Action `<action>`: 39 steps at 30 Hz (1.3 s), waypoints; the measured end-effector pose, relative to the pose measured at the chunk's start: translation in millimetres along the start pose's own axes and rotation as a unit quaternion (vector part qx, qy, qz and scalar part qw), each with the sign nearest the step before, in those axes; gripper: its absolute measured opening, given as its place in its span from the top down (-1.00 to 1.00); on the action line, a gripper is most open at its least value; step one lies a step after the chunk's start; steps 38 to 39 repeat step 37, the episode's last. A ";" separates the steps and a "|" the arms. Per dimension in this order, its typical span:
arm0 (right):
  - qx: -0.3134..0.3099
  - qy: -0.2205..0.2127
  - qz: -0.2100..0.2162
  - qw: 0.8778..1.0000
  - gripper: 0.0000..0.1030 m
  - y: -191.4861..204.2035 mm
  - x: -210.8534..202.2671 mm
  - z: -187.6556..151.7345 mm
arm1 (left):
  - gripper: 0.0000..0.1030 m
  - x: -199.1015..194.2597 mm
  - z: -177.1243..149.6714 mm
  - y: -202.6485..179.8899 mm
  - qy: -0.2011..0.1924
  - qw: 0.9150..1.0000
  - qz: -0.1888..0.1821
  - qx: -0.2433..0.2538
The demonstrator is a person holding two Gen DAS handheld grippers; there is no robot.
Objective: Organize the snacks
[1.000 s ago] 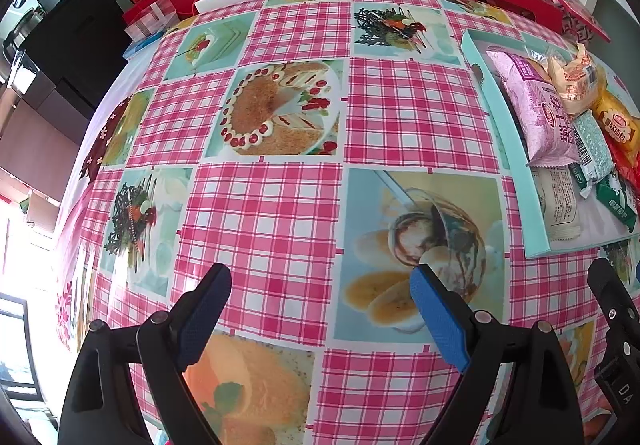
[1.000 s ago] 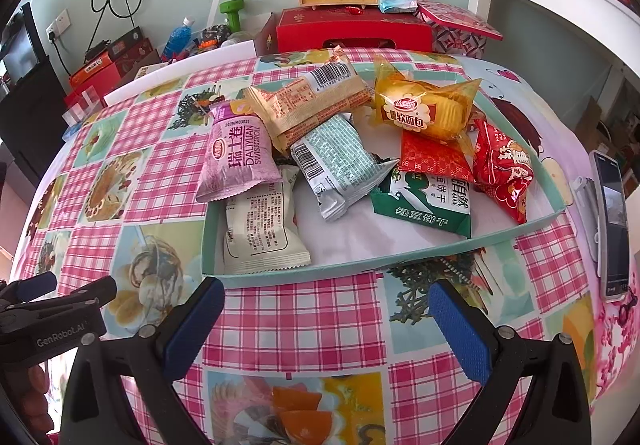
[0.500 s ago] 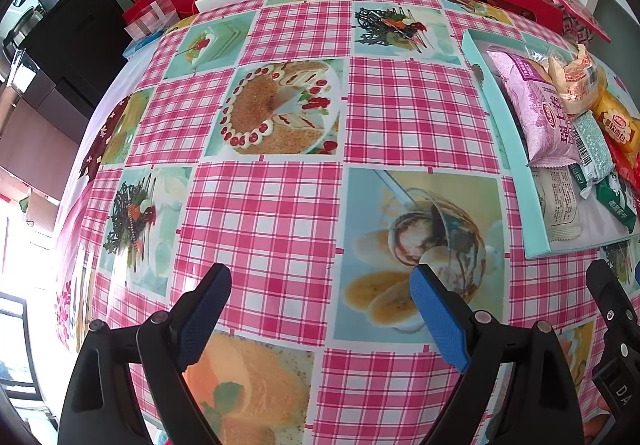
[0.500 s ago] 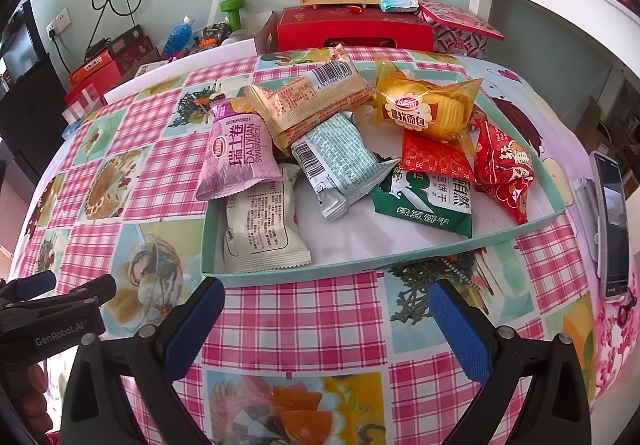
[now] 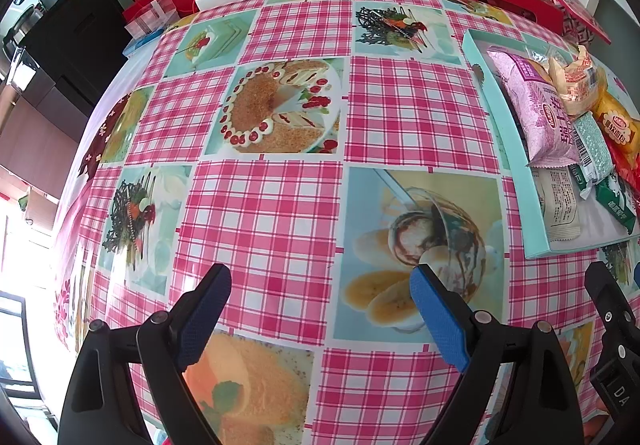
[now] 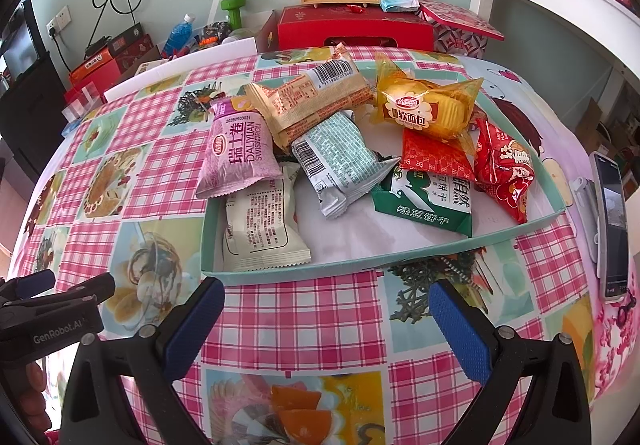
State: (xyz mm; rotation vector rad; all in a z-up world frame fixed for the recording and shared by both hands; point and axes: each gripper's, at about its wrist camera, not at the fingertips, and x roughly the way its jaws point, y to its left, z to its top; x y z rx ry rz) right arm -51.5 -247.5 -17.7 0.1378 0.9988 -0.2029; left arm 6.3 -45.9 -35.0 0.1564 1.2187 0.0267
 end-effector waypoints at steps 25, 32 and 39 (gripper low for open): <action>-0.004 0.003 -0.001 1.000 -1.00 0.5 0.8 -0.6 | -0.77 -0.1 0.2 1.1 0.000 1.000 -0.001 0.001; -0.004 0.003 -0.001 1.000 -1.00 0.7 1.0 -0.4 | -0.77 -3.1 -0.4 0.4 -0.006 1.000 -0.002 -0.001; -0.004 0.003 -0.002 1.000 -1.00 0.5 0.8 -0.7 | -0.77 -4.1 -0.8 0.9 -0.004 1.000 -0.003 -0.003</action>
